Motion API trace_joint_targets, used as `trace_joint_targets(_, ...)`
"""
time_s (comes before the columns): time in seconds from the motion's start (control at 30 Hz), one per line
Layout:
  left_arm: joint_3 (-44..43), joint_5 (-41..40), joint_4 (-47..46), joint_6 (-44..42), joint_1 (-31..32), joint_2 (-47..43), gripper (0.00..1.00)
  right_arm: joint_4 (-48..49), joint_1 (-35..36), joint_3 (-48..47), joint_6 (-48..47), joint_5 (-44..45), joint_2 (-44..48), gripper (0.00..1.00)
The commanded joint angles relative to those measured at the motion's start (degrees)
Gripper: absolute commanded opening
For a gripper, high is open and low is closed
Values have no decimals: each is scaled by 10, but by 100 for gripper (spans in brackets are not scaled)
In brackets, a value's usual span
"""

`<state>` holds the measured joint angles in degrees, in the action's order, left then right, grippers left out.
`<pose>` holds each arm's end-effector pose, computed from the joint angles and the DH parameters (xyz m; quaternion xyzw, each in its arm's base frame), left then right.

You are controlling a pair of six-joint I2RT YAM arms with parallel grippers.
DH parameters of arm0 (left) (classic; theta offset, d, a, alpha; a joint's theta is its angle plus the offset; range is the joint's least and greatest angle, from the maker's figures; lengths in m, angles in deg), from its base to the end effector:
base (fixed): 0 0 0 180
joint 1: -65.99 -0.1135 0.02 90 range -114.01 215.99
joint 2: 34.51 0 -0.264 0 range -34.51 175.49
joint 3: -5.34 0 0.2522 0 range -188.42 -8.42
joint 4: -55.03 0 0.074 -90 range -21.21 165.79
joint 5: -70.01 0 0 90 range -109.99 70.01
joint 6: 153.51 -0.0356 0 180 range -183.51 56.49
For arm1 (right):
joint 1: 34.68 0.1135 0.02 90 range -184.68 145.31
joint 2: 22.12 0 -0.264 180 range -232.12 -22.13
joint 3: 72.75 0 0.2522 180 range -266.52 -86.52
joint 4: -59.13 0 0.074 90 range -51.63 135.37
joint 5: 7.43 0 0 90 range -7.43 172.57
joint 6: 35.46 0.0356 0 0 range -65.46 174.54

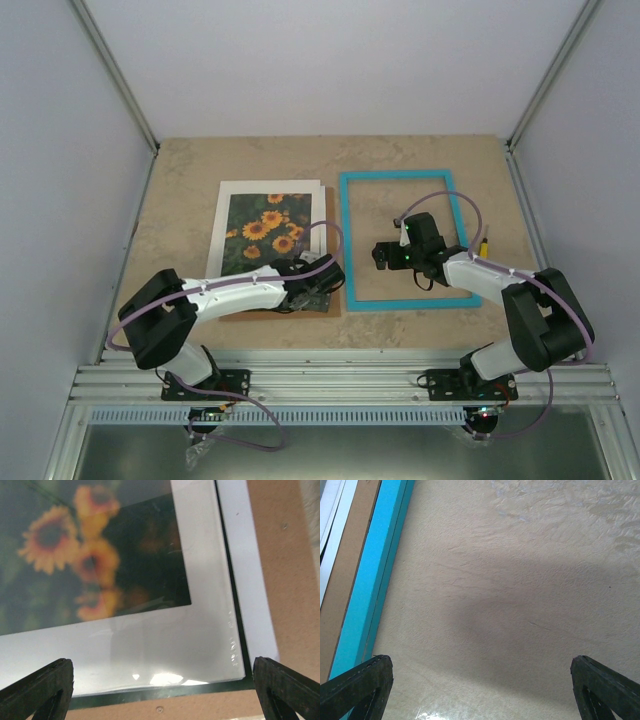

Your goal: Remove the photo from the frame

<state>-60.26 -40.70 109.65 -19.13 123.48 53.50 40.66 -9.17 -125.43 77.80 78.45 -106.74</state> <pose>0.1547 -0.2193 0.1766 0.0914 0.9733 0.0263 0.2087 0.2507 0.1225 0.1585 -0.0306 0.9399 0.1705 0.2943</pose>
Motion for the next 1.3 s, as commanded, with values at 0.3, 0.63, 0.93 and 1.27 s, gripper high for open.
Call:
trace_joint_targets(0.3, -22, 18, -66, -22, -35, 63, 100, 12, -2, -2, -6, -12, -5, 98)
trace_joint_targets(0.63, -16, -2, -56, -17, -41, 83, 100, 10, -3, -2, -7, -14, -7, 98)
trace_joint_targets(0.93, 2, -36, -29, -10, -60, 60, 100, 10, -3, -3, -7, -13, -8, 98)
trace_joint_targets(1.27, 36, -39, -32, -17, -113, 32, 100, 9, -3, -4, -8, -13, -8, 98)
